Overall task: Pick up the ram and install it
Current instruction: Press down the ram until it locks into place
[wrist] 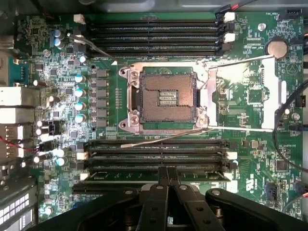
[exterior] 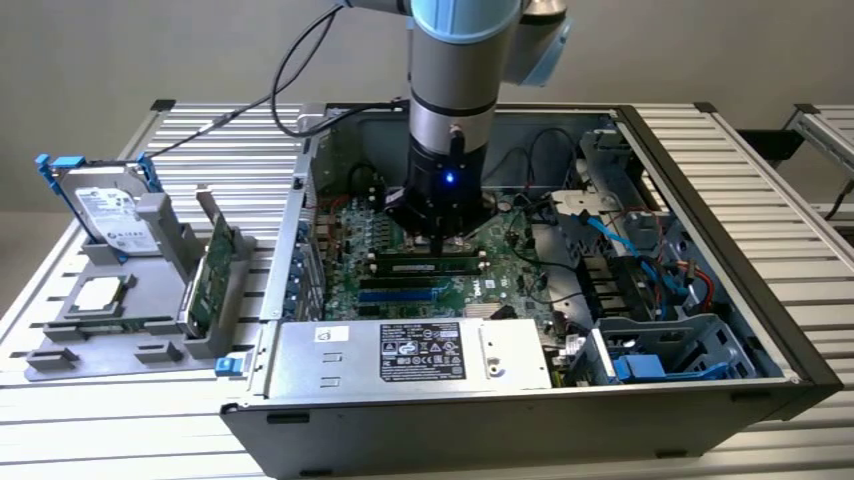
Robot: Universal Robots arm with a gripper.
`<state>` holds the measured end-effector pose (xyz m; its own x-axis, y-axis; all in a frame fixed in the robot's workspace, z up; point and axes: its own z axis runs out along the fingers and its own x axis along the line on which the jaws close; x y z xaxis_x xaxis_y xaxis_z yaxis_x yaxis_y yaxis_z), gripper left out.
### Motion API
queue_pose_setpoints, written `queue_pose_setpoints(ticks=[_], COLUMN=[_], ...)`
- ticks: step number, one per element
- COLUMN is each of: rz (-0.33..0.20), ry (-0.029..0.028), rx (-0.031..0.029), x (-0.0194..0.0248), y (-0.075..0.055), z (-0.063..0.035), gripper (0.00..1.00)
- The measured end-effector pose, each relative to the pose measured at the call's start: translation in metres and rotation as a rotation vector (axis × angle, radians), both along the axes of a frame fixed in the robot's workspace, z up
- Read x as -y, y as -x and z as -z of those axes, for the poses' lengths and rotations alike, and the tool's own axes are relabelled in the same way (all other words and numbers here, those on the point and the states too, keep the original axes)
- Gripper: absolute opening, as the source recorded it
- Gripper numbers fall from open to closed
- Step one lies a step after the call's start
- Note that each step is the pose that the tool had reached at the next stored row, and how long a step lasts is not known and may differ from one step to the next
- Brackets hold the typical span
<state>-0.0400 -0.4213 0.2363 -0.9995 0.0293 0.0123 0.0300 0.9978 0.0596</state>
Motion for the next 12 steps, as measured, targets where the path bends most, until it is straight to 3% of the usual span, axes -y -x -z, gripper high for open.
queue_pose_setpoints(ticks=[5, 12], rz=[0.0, 0.0], ry=[-0.0033, -0.004], rx=[-0.0001, 0.0], x=[0.0082, 0.0082], y=[0.003, 0.0033], z=[-0.0021, -0.0022], gripper=[0.11, 0.11])
